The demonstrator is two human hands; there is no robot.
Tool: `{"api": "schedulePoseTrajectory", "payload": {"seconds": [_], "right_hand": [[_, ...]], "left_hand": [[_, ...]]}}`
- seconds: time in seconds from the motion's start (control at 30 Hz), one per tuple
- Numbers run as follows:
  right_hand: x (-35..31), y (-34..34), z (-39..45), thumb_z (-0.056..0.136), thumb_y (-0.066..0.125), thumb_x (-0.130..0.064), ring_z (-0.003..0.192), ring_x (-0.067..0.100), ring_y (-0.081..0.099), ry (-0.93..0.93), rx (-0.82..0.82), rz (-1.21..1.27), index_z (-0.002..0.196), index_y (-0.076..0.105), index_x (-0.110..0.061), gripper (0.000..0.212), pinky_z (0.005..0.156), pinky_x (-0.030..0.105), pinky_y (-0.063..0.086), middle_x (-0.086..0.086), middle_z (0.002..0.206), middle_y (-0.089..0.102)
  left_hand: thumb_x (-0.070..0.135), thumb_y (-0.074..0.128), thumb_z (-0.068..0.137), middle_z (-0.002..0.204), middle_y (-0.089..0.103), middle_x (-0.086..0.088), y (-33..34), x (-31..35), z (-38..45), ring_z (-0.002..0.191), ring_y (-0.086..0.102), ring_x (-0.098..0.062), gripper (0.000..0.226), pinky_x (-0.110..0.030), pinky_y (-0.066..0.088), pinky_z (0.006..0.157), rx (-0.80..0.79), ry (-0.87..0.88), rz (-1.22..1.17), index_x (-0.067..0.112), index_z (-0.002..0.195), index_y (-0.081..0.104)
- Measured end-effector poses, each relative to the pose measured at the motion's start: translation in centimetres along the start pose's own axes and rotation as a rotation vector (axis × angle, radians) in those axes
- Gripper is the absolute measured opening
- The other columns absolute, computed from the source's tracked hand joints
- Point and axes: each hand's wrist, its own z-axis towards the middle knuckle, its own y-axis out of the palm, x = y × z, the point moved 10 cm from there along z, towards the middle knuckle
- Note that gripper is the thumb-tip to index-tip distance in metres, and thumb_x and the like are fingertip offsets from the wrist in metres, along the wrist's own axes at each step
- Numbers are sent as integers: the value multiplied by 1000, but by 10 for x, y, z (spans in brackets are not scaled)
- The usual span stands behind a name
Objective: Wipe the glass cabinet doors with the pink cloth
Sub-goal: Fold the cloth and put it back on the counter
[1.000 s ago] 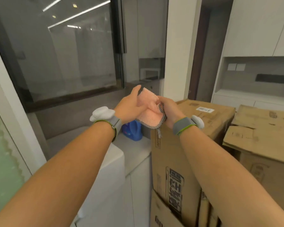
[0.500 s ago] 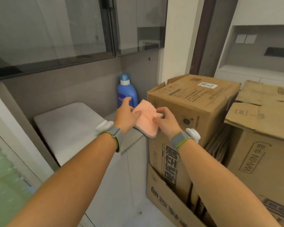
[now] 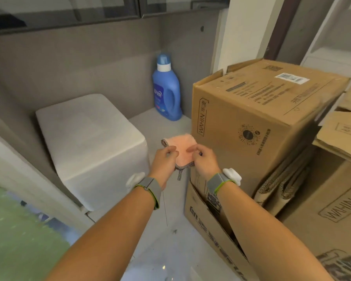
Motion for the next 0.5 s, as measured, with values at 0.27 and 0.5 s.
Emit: {"api": "schedulePoseTrajectory", "payload": {"seconds": [0.27, 0.5], "right_hand": [[21, 51, 44, 85, 44, 15, 94, 27, 59, -24, -158, -43, 107, 73, -20, 50, 76, 30, 43, 2, 110, 66], [17, 78, 77, 90, 52, 10, 108, 30, 61, -83, -178, -139, 111, 74, -11, 37, 98, 31, 46, 16, 123, 58]], "left_hand": [[27, 50, 106, 169, 8, 7, 2, -26, 23, 147, 41, -25, 66, -42, 38, 123, 73, -1, 205, 15, 166, 25], [31, 54, 105, 168, 12, -5, -3, -35, 35, 157, 23, -18, 51, -15, 17, 108, 164, 6, 352, 17, 154, 47]]}}
